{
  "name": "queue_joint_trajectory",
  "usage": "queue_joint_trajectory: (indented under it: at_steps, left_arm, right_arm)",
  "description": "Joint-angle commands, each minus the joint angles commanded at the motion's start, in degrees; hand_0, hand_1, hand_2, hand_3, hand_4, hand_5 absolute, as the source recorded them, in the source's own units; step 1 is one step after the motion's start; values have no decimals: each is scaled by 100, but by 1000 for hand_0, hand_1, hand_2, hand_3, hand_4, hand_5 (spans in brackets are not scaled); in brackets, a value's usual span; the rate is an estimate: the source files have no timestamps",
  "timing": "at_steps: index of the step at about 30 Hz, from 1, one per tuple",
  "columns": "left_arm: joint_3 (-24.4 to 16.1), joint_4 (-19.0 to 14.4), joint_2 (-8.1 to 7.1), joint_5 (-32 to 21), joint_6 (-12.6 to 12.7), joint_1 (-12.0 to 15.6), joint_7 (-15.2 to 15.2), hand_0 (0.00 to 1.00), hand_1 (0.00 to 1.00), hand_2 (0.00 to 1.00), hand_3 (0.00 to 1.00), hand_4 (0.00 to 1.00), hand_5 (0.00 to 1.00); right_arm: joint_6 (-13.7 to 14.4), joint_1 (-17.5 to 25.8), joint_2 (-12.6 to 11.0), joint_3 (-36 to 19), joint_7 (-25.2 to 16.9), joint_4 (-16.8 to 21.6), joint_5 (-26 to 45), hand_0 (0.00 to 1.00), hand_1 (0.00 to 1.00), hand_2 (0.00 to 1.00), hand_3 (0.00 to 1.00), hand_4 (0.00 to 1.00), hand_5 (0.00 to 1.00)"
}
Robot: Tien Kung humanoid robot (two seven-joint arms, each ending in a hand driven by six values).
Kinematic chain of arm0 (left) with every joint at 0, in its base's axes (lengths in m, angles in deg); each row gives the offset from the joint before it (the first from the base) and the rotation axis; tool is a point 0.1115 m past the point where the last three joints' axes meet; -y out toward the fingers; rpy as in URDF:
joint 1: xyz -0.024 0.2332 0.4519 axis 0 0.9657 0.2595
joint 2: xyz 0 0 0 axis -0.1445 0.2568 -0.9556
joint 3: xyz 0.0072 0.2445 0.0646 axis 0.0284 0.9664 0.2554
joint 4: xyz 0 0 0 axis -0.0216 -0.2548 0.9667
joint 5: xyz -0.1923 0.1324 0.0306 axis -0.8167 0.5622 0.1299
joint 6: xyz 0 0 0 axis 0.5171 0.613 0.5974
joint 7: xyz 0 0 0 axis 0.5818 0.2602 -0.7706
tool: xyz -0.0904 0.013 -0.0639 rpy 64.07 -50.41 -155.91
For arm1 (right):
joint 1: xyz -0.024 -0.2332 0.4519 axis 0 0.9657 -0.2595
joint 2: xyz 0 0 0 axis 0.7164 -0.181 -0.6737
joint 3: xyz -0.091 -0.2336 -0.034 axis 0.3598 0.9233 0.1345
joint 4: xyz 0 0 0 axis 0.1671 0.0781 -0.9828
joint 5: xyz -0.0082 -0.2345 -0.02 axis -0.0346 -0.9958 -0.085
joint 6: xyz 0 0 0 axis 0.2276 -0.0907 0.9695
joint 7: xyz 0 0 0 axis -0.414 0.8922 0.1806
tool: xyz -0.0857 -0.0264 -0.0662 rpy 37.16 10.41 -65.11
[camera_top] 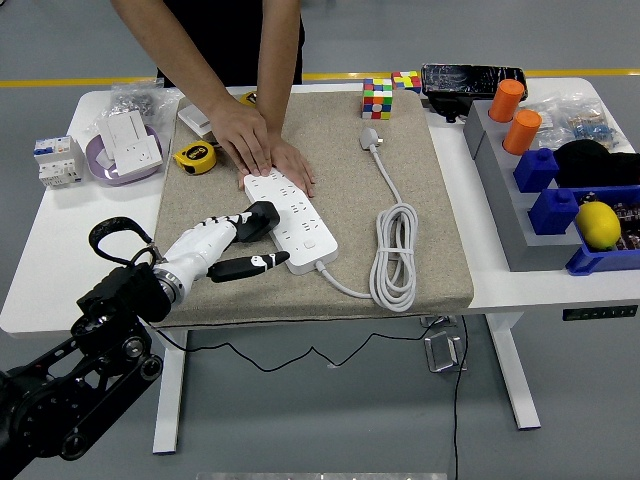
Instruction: Pick up the plug,place it near the board,insert it into the board,press the button
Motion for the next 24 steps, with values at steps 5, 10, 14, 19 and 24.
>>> queue_joint_trajectory:
  at_steps: [5,10,14,19,24]
  left_arm:
    - [59,29,11,-6,-6,5,8,998,998,998,988,998,998]
    - [115,39,11,-30,3,16,25,998,998,998,988,998,998]
    - [130,46,1,-22,7,-15,33,998,998,998,985,998,998]
    - [145,85,-18,-9,22,-79,50,998,998,998,985,998,998]
    - [173,116,-37,-3,24,-128,60,998,998,998,984,998,998]
  right_arm:
    - [-1,2,5,-14,-1,-1,-7,931,897,825,826,998,998]
    - [-2,8,8,-9,2,-4,-1,931,897,825,826,998,998]
    - [-2,3,6,-11,1,-1,-8,931,897,825,826,998,998]
    - [-2,-9,6,-14,2,1,-15,931,897,825,826,998,998]
    - [-4,0,-1,2,7,-4,-10,930,897,825,826,998,998]
